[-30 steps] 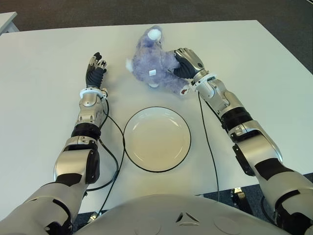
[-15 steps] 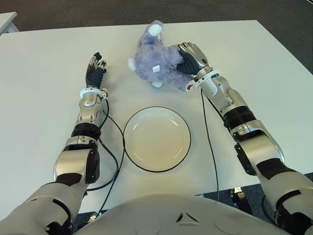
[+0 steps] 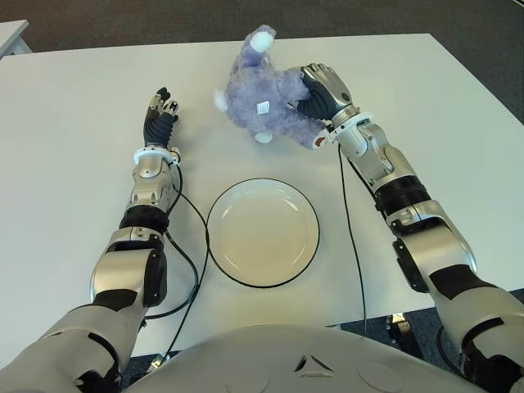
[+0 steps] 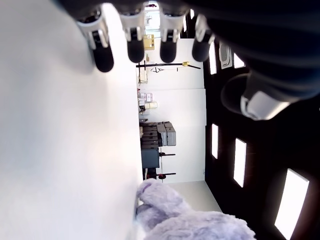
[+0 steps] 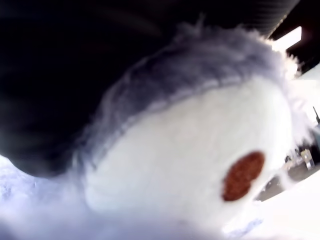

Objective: Put the doll into the plate.

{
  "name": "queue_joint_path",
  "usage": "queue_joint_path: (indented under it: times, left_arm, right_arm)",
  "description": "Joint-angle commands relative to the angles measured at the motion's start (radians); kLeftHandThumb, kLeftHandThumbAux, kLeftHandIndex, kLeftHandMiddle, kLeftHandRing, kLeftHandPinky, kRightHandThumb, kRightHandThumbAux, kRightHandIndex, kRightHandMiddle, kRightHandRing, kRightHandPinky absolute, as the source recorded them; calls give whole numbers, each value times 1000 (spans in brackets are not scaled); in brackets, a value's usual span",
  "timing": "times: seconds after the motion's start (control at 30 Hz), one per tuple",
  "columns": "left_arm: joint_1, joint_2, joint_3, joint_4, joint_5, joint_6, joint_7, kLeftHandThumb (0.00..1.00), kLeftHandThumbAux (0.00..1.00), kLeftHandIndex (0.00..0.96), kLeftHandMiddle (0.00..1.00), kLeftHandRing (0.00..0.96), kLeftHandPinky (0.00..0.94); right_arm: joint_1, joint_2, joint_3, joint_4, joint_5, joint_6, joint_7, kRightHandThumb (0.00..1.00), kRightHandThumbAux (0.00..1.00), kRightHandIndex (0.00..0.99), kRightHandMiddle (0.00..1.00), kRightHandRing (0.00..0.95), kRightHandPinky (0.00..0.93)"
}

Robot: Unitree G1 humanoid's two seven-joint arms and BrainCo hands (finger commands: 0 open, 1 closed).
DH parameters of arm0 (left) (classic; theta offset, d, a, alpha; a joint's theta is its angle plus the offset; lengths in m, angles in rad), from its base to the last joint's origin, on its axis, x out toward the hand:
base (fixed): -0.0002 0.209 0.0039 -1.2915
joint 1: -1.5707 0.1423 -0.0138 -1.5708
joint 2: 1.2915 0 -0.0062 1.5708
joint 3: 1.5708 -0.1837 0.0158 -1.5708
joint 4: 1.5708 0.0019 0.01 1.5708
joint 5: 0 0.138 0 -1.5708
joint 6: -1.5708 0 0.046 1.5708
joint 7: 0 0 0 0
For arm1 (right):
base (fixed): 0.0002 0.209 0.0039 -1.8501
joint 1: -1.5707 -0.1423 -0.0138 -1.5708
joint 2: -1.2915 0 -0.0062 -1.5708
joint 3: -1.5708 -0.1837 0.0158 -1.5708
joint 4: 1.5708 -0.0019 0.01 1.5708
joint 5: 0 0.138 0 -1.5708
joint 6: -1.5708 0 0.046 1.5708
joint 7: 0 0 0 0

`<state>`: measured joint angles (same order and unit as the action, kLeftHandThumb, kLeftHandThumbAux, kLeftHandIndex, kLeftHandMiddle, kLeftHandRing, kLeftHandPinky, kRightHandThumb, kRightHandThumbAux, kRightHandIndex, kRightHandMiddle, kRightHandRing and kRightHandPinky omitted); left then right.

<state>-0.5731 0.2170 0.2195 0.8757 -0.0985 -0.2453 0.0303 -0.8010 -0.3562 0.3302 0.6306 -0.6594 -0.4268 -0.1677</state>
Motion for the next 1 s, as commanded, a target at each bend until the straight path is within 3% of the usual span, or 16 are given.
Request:
queue_joint_path:
  times: [0.03,1.0]
  left_arm:
    - [39,-17,0,43,3,38,11,572,425,0,0,0,55]
    - [34,-17,0,50,3,36,14,574,427,0,0,0,56]
  right_arm:
    - [-21,7,-15,-6,11,6,-27,712,711,440,839,846,838]
    - [-40,9,-49,-62,-4,33,-110,707,713,440,833,841,822]
